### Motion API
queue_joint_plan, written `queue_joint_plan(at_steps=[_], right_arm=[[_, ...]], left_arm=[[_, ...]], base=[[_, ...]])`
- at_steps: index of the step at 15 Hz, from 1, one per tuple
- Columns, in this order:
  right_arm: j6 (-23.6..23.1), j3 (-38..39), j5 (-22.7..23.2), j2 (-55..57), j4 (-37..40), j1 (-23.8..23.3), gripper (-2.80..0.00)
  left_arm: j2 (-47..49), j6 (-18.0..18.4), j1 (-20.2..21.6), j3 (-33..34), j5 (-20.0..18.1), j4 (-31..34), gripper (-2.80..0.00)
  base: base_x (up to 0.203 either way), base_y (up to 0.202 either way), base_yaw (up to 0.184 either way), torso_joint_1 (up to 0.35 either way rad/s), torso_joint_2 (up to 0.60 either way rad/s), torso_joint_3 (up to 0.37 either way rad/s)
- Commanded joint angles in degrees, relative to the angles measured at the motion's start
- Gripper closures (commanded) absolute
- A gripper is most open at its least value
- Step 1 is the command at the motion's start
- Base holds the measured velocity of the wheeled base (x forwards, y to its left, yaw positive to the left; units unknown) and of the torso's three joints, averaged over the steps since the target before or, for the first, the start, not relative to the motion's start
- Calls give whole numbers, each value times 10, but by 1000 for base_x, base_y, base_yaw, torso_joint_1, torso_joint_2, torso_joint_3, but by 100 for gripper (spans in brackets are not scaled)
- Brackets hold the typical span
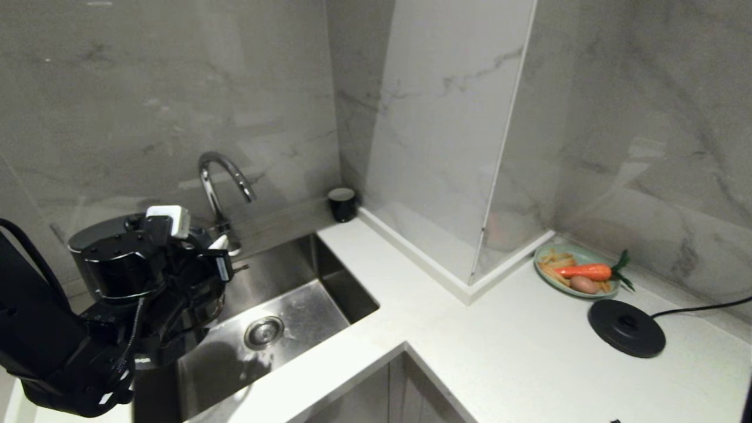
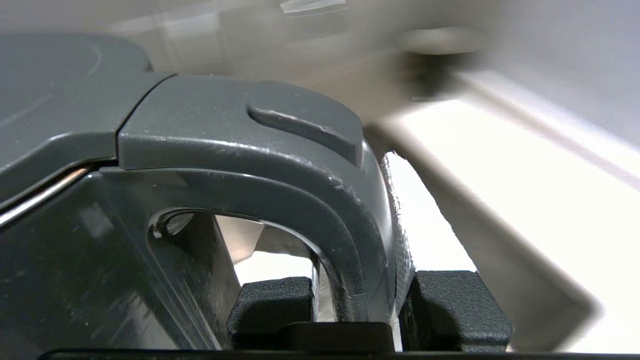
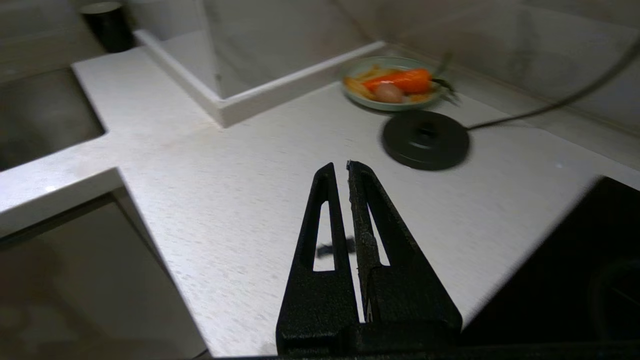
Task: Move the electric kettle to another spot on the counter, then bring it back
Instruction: Place it on the power base
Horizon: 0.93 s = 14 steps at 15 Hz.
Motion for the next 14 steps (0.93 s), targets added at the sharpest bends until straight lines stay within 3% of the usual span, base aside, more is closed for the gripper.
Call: queue_joint_plan(at_steps=[1,14], right_arm=[[0,0,0,0,0,0,0],[0,0,1,0,0,0,0]], left_arm=[[1,0,0,0,0,-3,0],[-29,-19,1,22,-1,-4,0]], base=[[4,10,-164,2,11,2],[3,7,-176,2,3,1]])
